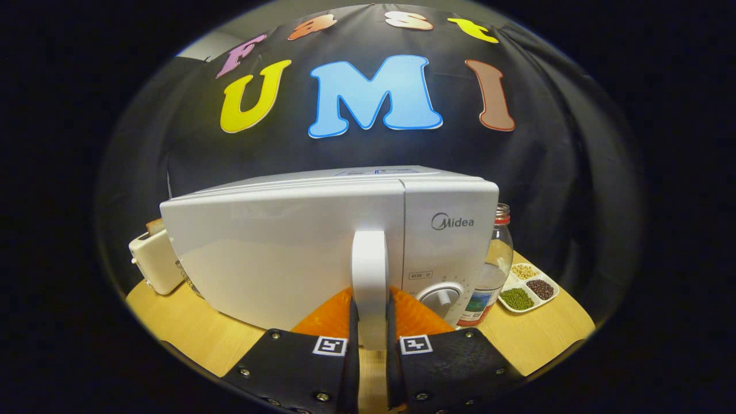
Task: Open the microwave, put the food inside, and close the microwave door.
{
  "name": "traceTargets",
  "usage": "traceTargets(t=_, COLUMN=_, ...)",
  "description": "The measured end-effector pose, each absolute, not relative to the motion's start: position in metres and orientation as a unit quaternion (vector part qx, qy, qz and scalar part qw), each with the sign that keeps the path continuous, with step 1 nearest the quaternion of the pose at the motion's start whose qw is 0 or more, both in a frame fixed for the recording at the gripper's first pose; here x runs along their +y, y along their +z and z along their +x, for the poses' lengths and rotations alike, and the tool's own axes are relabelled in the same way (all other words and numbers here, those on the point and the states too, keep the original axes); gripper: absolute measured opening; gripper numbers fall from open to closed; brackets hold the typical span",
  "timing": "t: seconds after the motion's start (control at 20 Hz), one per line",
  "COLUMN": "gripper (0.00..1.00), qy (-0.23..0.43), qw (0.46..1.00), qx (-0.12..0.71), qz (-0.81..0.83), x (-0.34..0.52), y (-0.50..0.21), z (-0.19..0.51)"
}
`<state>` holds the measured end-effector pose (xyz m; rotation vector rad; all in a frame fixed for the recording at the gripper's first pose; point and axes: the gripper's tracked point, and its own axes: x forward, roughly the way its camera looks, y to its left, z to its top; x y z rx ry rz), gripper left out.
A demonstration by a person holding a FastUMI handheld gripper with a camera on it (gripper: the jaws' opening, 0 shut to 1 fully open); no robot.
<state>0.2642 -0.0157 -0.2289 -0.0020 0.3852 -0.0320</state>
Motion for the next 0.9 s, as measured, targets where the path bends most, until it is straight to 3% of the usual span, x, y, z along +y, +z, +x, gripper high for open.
traceTargets(t=0.05, gripper=0.1, qy=-0.018, qw=0.981, qx=0.191, qz=-0.001, x=-0.017, y=-0.228, z=0.265)
traceTargets(t=0.25, gripper=0.1, qy=-0.02, qw=0.98, qx=0.2, qz=-0.001, x=-0.015, y=-0.229, z=0.262)
traceTargets(t=0.9, gripper=0.1, qy=0.004, qw=0.981, qx=0.193, qz=-0.011, x=0.04, y=-0.22, z=0.14)
